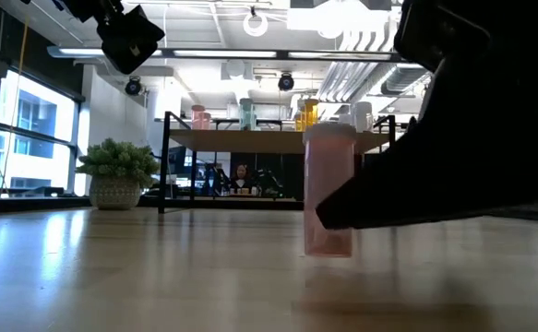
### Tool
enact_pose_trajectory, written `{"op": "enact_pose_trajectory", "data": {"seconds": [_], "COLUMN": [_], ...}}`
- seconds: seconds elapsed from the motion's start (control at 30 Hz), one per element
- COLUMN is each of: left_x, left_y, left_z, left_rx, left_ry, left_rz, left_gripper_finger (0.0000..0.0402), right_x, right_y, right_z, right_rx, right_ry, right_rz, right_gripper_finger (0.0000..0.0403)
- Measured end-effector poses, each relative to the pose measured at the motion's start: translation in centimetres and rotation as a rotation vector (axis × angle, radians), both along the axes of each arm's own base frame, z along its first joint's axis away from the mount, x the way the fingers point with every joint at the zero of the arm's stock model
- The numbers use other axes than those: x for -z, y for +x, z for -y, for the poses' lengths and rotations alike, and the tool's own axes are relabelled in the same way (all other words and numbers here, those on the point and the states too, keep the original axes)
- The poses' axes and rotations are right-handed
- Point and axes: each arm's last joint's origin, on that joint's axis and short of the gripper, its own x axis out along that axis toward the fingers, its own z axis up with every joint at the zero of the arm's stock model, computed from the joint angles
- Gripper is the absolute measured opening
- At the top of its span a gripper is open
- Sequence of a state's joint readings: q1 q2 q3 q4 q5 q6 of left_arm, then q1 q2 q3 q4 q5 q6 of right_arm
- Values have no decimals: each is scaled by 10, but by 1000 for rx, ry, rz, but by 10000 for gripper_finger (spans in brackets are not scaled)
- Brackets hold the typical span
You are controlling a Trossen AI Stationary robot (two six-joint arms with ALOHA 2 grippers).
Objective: Pick and place medicine bottles onto shelf by color
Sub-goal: Put the pink pill bottle on the shelf aligned with the other pink pill bottles
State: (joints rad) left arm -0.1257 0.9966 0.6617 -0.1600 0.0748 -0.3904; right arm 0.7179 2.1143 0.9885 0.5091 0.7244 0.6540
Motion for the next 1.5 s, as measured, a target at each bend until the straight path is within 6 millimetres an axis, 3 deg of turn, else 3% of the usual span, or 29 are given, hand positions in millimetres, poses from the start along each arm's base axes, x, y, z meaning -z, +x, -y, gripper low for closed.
{"op": "enact_pose_trajectory", "data": {"seconds": [0.2, 0.47, 0.7, 0.93, 1.2, 1.5], "left_x": [0, 3, 1, -9, -10, -3], "left_y": [0, -1, -11, -18, -19, -12], "left_z": [-1, -8, -14, -15, -20, -43], "left_rx": [-8, 24, 28, 79, 90, 29], "left_ry": [9, 92, 122, 184, 303, 366], "left_rz": [2, -16, -227, -313, -313, -359], "left_gripper_finger": [211, 211, 211, 211, 211, 211], "right_x": [-8, -14, -41, -71, -92, -101], "right_y": [13, 52, 99, 134, 155, 164], "right_z": [8, 50, 83, 121, 157, 196], "right_rx": [33, 28, -44, -51, -110, -89], "right_ry": [71, 226, 152, 45, 48, 13], "right_rz": [79, 51, -34, -109, -75, -133], "right_gripper_finger": [82, 81, 81, 81, 81, 81]}}
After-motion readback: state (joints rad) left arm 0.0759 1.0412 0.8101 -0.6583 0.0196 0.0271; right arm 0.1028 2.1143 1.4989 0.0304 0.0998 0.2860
